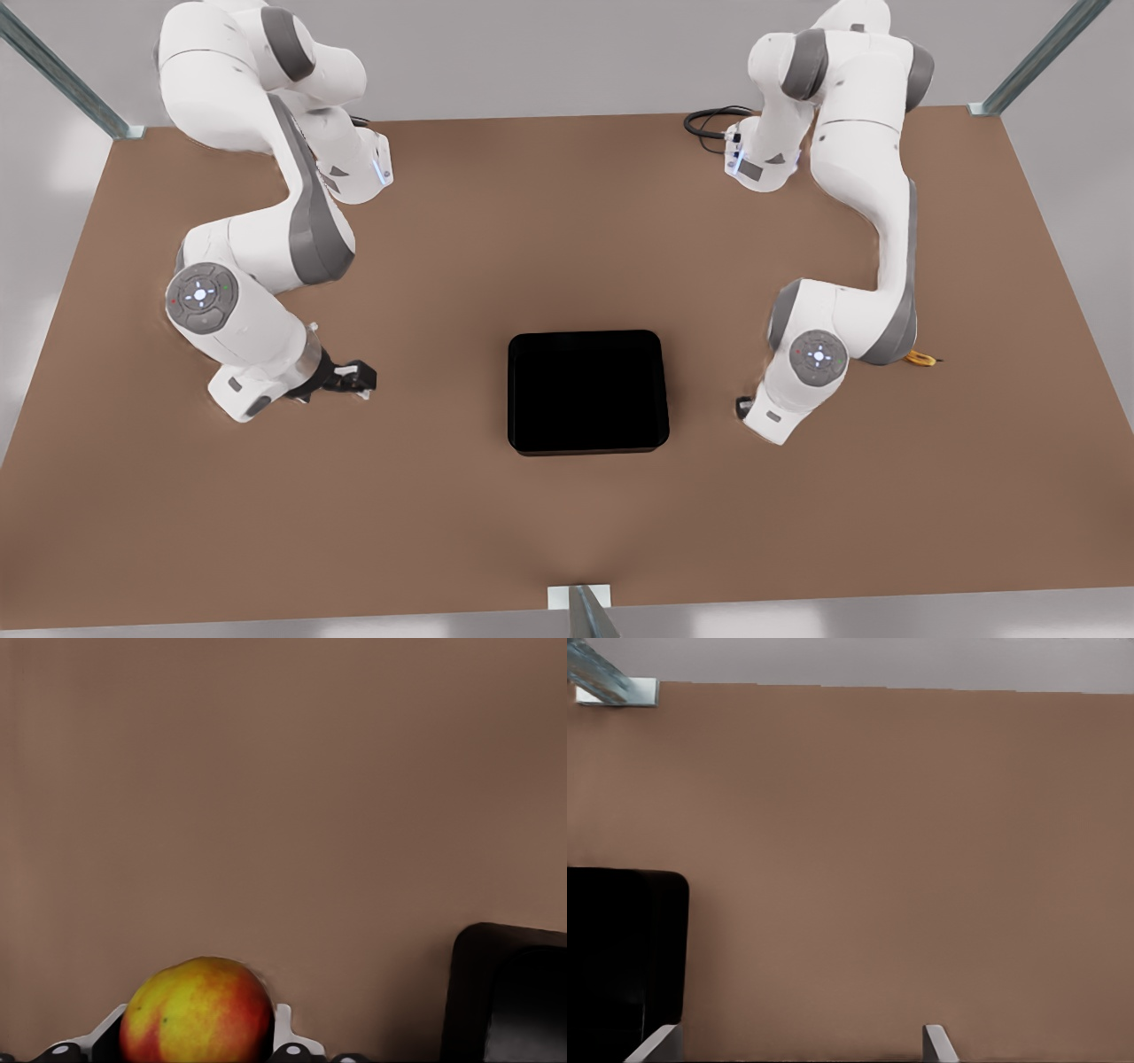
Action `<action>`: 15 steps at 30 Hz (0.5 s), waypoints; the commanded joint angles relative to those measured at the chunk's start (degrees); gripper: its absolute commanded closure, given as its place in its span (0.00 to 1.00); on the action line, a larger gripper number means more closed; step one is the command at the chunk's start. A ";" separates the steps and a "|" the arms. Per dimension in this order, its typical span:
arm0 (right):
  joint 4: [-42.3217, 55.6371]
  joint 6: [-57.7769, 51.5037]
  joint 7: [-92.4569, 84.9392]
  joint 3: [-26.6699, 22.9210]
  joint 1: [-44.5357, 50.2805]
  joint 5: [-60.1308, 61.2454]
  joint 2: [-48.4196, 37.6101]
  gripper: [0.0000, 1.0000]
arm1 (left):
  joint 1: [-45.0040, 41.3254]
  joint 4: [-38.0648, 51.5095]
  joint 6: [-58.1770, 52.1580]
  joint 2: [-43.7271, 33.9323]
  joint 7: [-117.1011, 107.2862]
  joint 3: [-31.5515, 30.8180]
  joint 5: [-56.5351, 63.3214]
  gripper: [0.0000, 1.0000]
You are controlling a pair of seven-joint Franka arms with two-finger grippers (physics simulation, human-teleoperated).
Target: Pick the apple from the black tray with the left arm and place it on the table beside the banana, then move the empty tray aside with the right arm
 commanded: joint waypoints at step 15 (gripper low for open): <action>-23.19 28.77 48.16 1.32 15.85 0.02 -3.07 0.00 | 16.92 -22.03 22.16 -6.33 65.53 -0.09 -0.04 0.00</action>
